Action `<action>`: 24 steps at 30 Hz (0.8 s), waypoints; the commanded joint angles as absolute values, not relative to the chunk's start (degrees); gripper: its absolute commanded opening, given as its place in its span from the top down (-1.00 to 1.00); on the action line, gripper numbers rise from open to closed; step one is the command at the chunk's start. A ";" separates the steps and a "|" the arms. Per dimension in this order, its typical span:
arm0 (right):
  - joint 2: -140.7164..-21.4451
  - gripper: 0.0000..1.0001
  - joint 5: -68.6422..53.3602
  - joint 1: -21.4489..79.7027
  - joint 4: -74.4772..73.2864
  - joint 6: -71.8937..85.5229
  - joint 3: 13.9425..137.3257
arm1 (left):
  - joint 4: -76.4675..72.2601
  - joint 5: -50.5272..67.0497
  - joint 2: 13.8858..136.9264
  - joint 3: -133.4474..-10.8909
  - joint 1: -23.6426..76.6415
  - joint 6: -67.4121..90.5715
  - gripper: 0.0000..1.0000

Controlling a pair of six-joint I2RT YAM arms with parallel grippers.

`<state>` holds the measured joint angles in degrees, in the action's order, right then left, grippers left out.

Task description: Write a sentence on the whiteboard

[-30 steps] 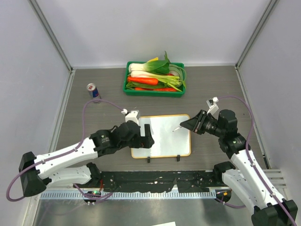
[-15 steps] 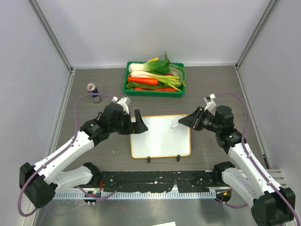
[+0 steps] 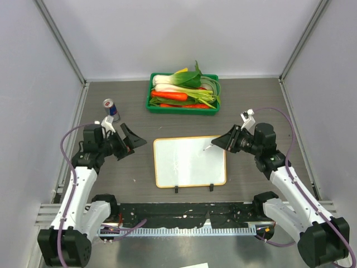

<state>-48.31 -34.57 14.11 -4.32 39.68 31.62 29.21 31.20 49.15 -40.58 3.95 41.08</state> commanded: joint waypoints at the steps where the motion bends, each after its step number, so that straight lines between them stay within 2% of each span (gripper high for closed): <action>1: -48.95 0.97 -33.40 13.89 -2.19 37.00 34.80 | 28.65 40.51 46.67 -37.10 -2.80 39.64 -0.99; 7: -50.10 0.97 -33.14 13.89 -1.76 36.48 35.24 | 22.16 43.77 47.72 -31.91 -4.66 43.94 -0.99; 13: -50.10 0.97 -33.92 13.89 -0.79 37.00 35.51 | 9.68 47.46 48.43 -26.29 -4.57 48.95 -0.99; 21: -49.22 0.97 -36.30 13.97 1.84 38.58 35.51 | 7.21 43.25 50.44 -25.31 -0.53 48.08 -0.96; 24: -48.61 0.98 -36.56 13.89 2.02 39.55 35.42 | 6.42 40.87 52.20 -25.23 3.77 47.64 -0.94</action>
